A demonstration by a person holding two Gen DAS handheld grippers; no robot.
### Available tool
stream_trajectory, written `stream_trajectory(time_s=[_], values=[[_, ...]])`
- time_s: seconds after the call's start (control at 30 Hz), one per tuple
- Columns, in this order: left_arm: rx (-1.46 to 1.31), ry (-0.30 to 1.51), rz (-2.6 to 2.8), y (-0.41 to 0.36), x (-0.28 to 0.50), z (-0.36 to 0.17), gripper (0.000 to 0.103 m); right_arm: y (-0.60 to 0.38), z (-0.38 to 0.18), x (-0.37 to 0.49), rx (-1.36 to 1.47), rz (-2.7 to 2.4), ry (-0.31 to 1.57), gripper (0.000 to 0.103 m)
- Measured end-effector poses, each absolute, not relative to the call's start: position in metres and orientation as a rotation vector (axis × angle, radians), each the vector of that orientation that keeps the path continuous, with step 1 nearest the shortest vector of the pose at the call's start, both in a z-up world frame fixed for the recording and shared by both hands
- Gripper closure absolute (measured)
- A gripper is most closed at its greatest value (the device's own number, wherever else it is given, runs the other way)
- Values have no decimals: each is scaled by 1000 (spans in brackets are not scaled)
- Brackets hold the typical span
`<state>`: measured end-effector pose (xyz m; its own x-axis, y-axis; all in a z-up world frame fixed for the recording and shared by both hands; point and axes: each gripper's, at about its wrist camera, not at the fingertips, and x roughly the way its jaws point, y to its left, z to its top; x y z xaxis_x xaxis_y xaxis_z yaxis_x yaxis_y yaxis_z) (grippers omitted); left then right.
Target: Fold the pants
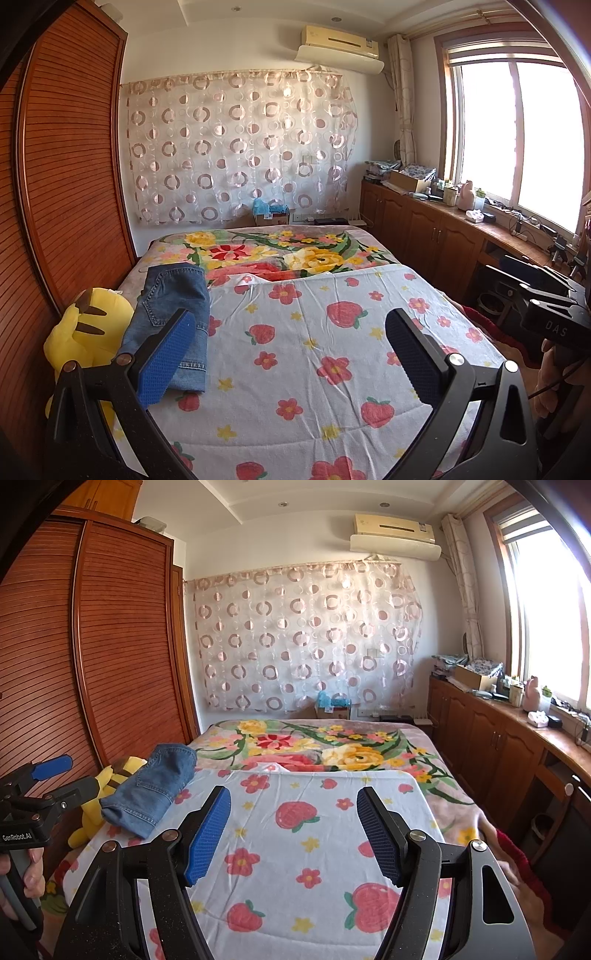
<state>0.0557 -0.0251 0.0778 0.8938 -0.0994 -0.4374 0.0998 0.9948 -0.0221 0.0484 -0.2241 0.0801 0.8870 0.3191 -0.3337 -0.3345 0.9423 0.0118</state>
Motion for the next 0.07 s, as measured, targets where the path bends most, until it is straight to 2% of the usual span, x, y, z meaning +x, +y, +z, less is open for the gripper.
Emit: stream_trajectory(time_s=[0.07], values=[[2, 453, -105, -24, 56, 77, 0, -224, 80, 49, -45, 339, 339, 30]])
